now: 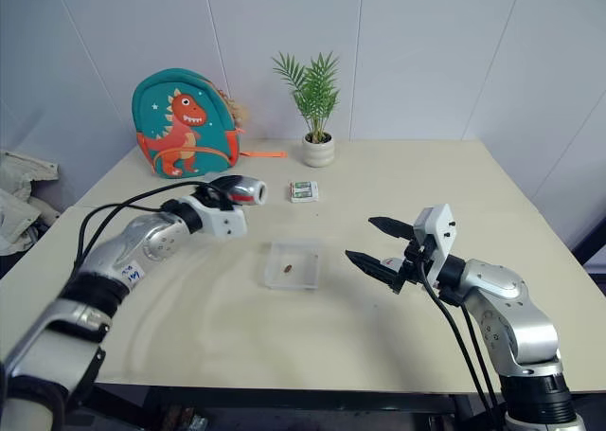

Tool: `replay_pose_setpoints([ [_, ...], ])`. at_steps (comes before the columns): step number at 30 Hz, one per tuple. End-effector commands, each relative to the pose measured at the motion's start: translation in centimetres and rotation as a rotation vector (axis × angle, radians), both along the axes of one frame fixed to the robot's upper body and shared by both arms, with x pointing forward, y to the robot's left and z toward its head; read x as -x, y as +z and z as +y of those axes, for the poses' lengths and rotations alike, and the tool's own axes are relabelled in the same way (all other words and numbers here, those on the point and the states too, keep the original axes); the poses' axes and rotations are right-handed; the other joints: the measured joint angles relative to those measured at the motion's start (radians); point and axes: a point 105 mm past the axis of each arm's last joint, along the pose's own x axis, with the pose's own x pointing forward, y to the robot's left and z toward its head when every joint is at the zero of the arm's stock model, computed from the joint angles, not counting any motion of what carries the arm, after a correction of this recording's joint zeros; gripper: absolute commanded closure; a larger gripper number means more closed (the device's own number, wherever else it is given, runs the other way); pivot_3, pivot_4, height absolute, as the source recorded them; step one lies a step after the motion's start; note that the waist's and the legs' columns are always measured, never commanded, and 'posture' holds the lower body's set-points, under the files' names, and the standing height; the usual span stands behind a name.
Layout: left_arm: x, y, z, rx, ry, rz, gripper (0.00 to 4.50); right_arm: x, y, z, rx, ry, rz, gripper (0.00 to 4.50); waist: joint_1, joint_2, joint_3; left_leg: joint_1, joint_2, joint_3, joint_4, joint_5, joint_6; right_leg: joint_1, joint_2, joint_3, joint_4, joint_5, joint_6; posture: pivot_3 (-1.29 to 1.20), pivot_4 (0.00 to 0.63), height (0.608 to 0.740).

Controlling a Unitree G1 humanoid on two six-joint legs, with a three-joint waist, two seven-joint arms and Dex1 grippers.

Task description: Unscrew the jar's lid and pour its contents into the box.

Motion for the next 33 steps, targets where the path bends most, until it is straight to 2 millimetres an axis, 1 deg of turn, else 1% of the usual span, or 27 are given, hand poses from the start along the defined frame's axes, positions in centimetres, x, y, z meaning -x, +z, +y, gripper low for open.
replay_pose_setpoints([
  [1, 1.7, 2.1, 2.2, 0.402, -0.013, 0.034, 2.47, 1.6, 0.8, -0.2, 0.041, 0.036, -0.023, 0.03, 0.001, 0.0, 0.0, 0.0, 0.0, 0.0, 0.001, 0.0, 0.0, 0.0, 0.0, 0.0, 0.001, 0.0, 0.0, 0.0, 0.15, 0.74],
  [2, 2.2, 1.6, 2.4, 0.478, -0.016, 0.071, 2.47, 1.9, 0.7, -0.3, 0.055, 0.042, -0.016, 0.03, 0.001, 0.0, 0.0, 0.0, 0.0, 0.0, 0.002, 0.0, 0.0, 0.0, 0.0, 0.0, 0.001, 0.0, 0.0, 0.0, 0.15, 0.74],
  [4, 3.2, 1.4, 3.4, 0.647, -0.017, 0.075, 2.47, 2.3, 0.5, -0.2, 0.088, 0.054, -0.004, 0.03, 0.002, 0.0, 0.0, 0.0, 0.0, 0.0, 0.004, -0.001, 0.001, 0.0, 0.0, 0.001, 0.003, 0.0, 0.0, 0.0, 0.15, 0.74],
  [6, 3.9, 1.2, 4.3, 0.774, -0.003, 0.075, 2.47, 2.6, 0.5, -0.1, 0.1, 0.065, 0.008, 0.03, 0.002, 0.0, 0.0, 0.0, 0.0, 0.0, 0.008, -0.001, 0.002, 0.001, 0.0, 0.002, 0.005, 0.0, 0.0, 0.0, 0.15, 0.74],
  [8, 4.6, 0.4, 4.7, 0.905, -0.012, 0.113, 2.47, 2.9, 0.6, 0.0, 0.105, 0.075, 0.017, 0.03, 0.001, 0.0, 0.0, 0.001, 0.0, 0.0, 0.011, -0.001, 0.002, 0.002, 0.0, 0.002, 0.006, 0.002, 0.0, 0.0, 0.15, 0.74],
  [11, 5.4, -0.9, 4.5, 1.02, -0.042, 0.166, 2.47, 3.3, 0.8, 0.3, 0.113, 0.09, 0.026, 0.03, 0.0, 0.0, 0.0, 0.004, 0.0, 0.0, 0.012, 0.0, 0.002, 0.005, 0.001, 0.003, 0.005, 0.005, 0.0, 0.0, 0.15, 0.74],
  [13, 5.6, -2.2, 4.2, 1.066, -0.054, 0.222, 2.47, 3.5, 1.0, 0.5, 0.12, 0.1, 0.028, 0.03, 0.001, 0.0, 0.0, 0.004, 0.0, 0.001, 0.012, 0.002, 0.003, 0.006, 0.001, 0.003, 0.004, 0.006, 0.0, 0.0, 0.15, 0.74],
  [17, 5.4, -4.5, 4.1, 1.089, -0.042, 0.308, 2.47, 3.7, 1.1, 0.5, 0.142, 0.105, 0.035, 0.03, 0.001, 0.0, 0.0, 0.003, 0.001, 0.001, 0.011, 0.005, 0.003, 0.006, 0.002, 0.003, -0.003, 0.012, -0.001, 0.0, 0.15, 0.74],
  [20, 5.2, -6.1, 4.4, 1.136, -0.039, 0.374, 2.47, 3.8, 0.9, 0.5, 0.153, 0.102, 0.04, 0.03, 0.001, 0.0, 0.0, 0.002, 0.002, 0.003, 0.011, 0.006, 0.004, 0.007, 0.003, 0.004, -0.007, 0.015, -0.001, 0.0, 0.15, 0.74],
  [24, 5.0, -7.1, 4.6, 1.14, -0.053, 0.373, 2.47, 3.8, 1.0, 0.4, 0.156, 0.095, 0.041, 0.03, 0.001, 0.0, 0.0, 0.002, 0.002, 0.004, 0.011, 0.006, 0.004, 0.006, 0.003, 0.005, -0.008, 0.016, -0.001, 0.0, 0.15, 0.74],
  [25, 5.1, -7.3, 4.9, 1.16, -0.067, 0.366, 2.47, 3.8, 1.0, 0.5, 0.157, 0.093, 0.039, 0.03, 0.001, 0.0, 0.0, 0.002, 0.002, 0.004, 0.01, 0.006, 0.004, 0.006, 0.003, 0.005, -0.008, 0.016, -0.001, 0.0, 0.15, 0.74],
  [28, 4.7, -8.6, 6.2, 1.206, -0.023, 0.349, 2.47, 3.7, 1.0, 0.5, 0.161, 0.089, 0.036, 0.03, 0.002, 0.0, 0.0, 0.002, 0.002, 0.004, 0.009, 0.006, 0.004, 0.006, 0.002, 0.005, -0.01, 0.016, -0.001, 0.0, 0.15, 0.74],
  [32, 4.7, -9.3, 6.5, 1.164, -0.029, 0.334, 2.47, 3.5, 1.0, 0.6, 0.17, 0.092, 0.03, 0.03, 0.002, 0.0, 0.0, 0.002, 0.002, 0.005, 0.009, 0.006, 0.005, 0.006, 0.002, 0.005, -0.01, 0.016, 0.0, 0.0, 0.15, 0.74],
  [33, 4.8, -9.4, 6.4, 1.163, -0.047, 0.331, 2.14, 3.4, 0.9, 0.6, 0.172, 0.094, 0.028, 0.0, 0.002, 0.0, 0.0, 0.002, 0.002, 0.005, 0.009, 0.006, 0.005, 0.006, 0.002, 0.005, -0.01, 0.016, 0.0, 0.0, 0.15, 0.74],
])
